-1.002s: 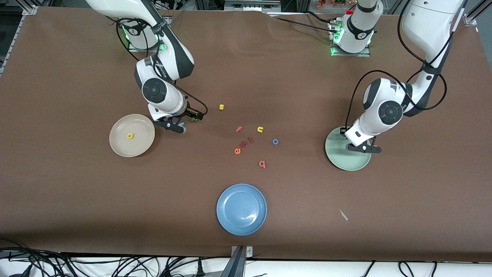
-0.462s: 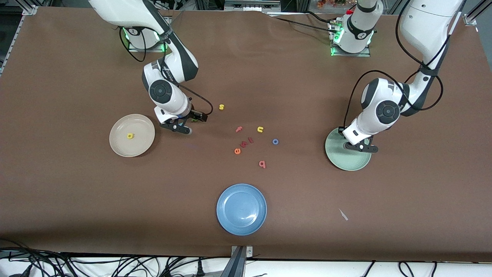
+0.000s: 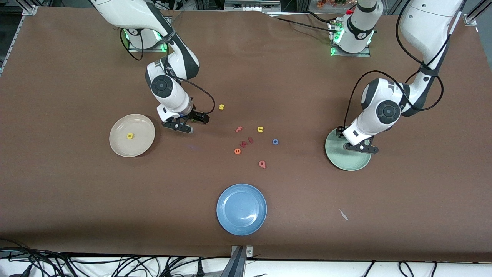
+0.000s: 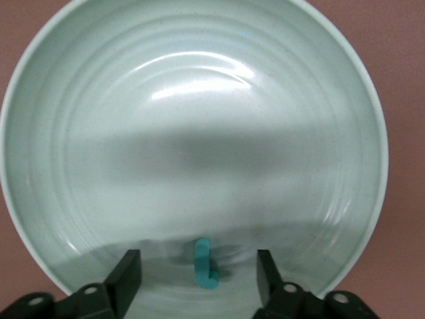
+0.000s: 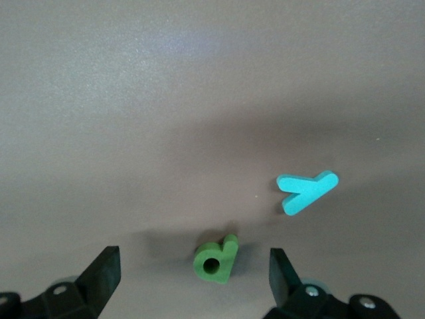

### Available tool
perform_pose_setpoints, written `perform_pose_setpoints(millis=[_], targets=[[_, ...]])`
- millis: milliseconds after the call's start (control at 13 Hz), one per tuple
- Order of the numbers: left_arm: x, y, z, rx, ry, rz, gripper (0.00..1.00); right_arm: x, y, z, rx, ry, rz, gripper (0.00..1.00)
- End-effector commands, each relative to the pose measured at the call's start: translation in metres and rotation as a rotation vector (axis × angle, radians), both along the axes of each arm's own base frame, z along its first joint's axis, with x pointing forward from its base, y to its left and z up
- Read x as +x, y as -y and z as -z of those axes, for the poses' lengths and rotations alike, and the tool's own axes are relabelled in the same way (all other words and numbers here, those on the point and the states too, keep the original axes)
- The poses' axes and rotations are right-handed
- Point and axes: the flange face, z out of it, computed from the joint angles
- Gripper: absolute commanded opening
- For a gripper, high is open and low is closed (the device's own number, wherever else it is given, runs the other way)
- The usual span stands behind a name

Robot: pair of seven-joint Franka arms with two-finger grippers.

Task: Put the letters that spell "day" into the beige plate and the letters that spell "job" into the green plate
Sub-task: 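Grasp the green letter with the right gripper while the left gripper reaches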

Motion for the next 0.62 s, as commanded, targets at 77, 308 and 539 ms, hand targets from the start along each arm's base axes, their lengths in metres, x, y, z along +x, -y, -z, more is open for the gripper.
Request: perform_pose_setpoints(millis=[77,308,539], targets=[[0.008,0.002,-0.011,0.012,0.024,0.022,1.00,-0.010,0.000,0.001,0.001,0.016,-0.014,0.83],[0.029,0.022,-0.040,0.013,0.033,0.041,1.00,-0.010,0.000,0.002,0.001,0.016,-0.012,0.68],[0.048,0.044,-0.077,0.030,-0.020,-0.014,1.00,-0.011,0.003,0.003,-0.002,0.012,-0.009,0.58]])
